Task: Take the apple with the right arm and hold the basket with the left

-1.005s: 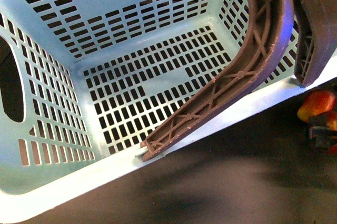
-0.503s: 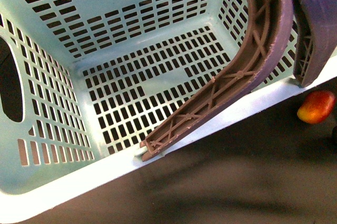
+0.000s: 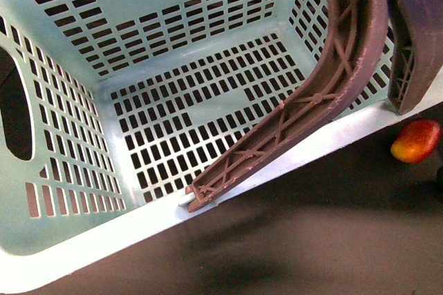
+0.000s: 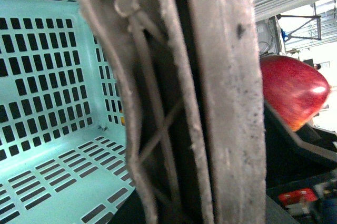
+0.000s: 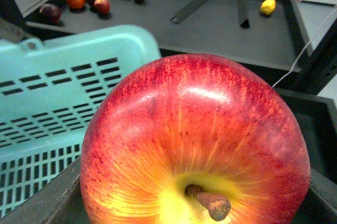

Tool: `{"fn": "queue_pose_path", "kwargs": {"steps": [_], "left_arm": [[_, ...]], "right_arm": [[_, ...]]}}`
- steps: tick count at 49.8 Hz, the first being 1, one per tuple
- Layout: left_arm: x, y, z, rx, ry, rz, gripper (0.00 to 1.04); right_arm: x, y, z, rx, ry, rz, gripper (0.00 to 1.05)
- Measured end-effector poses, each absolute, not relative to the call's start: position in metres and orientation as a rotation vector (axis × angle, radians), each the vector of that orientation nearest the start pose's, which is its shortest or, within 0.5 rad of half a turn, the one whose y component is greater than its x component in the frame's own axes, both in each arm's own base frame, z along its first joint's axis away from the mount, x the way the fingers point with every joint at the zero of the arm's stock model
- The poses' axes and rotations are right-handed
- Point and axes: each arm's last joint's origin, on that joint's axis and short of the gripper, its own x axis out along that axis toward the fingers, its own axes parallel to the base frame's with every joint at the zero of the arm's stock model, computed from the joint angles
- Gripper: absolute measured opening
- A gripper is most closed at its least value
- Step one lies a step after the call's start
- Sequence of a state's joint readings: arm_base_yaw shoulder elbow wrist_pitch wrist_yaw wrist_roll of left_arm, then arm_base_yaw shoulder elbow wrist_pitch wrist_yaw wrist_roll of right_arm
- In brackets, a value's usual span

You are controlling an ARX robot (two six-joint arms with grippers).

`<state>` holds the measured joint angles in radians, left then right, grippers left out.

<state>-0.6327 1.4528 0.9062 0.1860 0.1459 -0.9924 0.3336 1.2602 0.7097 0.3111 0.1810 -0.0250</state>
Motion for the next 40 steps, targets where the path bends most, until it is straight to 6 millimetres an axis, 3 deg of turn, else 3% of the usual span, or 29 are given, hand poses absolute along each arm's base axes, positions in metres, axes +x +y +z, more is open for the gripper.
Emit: {"fn": "queue_pose_path", "kwargs": {"steps": [9, 21, 24, 27, 29, 35, 40], "left_arm": [[0.255, -0.192, 0.256, -0.841, 0.704, -0.522, 0.15], [0.255, -0.192, 0.256, -0.841, 0.704, -0.523, 0.15], [0.255, -0.192, 0.256, -0.841, 0.704, -0.523, 0.15], [0.255, -0.192, 0.256, -0.842, 0.704, -0.522, 0.15], [0.255, -0.192, 0.256, -0.842, 0.704, -0.522, 0.15], [0.255, -0.192, 0.256, -0.841, 0.704, -0.523, 0.15], [0.255, -0.192, 0.255, -0.846, 0.711, -0.522, 0.15]], "right_arm": [[0.27, 0.106, 0.234, -0.102, 0.291, 0.199, 0.79], [0.272, 0.117, 0.226, -0.104, 0.311, 0.223, 0.79], [0.271, 0.118, 0.226, -0.103, 0.311, 0.226, 0.81], [0.271, 0.119, 0.226, -0.098, 0.312, 0.23, 0.94], [0.271, 0.119, 0.226, -0.095, 0.31, 0.229, 0.98], [0.268, 0.116, 0.233, -0.088, 0.291, 0.214, 0.96], [0.261, 0.099, 0.248, -0.07, 0.242, 0.128, 0.96]]}}
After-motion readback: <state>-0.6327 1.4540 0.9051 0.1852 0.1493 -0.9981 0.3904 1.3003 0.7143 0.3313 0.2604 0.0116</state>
